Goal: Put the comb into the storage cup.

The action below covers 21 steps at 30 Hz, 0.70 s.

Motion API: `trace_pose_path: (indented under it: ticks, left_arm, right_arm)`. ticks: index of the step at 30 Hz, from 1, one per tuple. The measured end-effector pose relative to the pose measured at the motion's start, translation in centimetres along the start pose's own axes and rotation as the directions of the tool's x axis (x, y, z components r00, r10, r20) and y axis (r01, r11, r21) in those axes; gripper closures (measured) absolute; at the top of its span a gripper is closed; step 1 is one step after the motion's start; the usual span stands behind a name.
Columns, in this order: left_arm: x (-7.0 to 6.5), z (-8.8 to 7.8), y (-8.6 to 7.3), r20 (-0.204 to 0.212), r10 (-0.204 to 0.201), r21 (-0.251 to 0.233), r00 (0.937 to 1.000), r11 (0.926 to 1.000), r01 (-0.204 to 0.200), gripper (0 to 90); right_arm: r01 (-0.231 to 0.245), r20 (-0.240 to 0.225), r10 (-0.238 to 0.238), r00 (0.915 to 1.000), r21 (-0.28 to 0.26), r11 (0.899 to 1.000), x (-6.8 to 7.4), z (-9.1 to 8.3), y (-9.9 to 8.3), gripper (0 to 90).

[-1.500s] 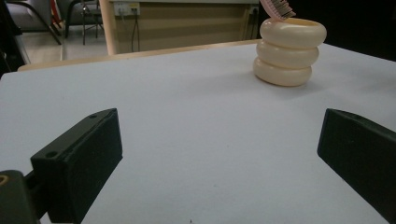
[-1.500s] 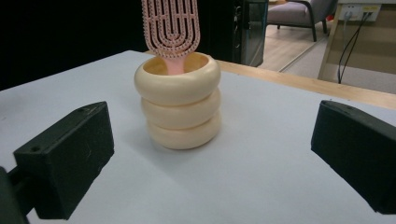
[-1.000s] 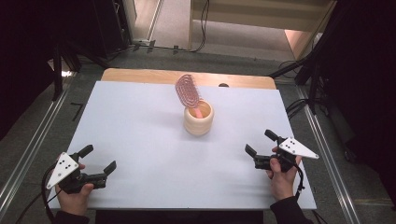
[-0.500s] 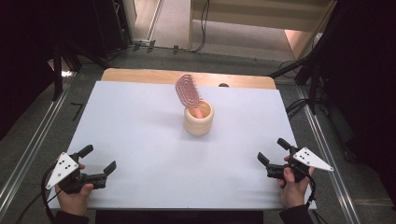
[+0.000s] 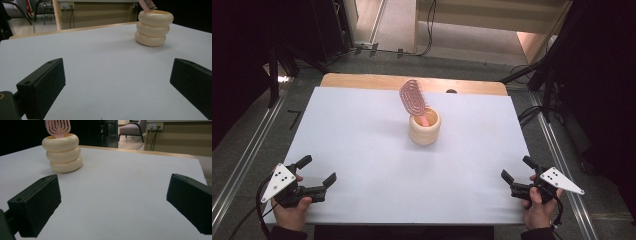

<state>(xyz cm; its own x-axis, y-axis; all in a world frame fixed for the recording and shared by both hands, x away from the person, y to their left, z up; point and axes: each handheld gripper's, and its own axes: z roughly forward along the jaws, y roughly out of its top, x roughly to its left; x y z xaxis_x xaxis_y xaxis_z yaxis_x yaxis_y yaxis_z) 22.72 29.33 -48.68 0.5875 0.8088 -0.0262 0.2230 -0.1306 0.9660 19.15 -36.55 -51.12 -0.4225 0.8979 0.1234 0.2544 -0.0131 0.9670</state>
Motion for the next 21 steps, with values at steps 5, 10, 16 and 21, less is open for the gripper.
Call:
trace_pose_path:
  ticks: [5, 10, 16, 21]
  left_arm:
    - [0.10, -0.01, -0.05, 0.010, -0.007, -0.006, 0.9999, 1.0000, 0.007, 0.6]
    - [0.16, -0.09, -0.06, 0.016, 0.001, -0.007, 0.9999, 1.0000, 0.000, 0.1]
    - [0.21, -0.02, -0.06, 0.017, -0.003, -0.008, 0.9998, 1.0000, 0.003, 0.1]
    - [0.23, 0.13, -0.05, 0.019, -0.006, -0.007, 0.9998, 1.0000, 0.006, 0.1]
  right_arm:
    - [-0.026, 0.007, 0.026, 0.9996, -0.031, 0.999, -0.71, -0.27, -0.38, 0.0]
    - [-0.023, 0.017, 0.023, 0.9996, -0.024, 0.999, -0.64, -0.04, -0.54, 0.0]
    - [-0.021, 0.015, 0.022, 0.9997, -0.021, 1.000, -0.64, 0.13, -0.62, 0.0]
    - [-0.021, 0.016, 0.022, 0.9996, -0.017, 1.000, -0.57, 0.32, -0.70, 0.0]
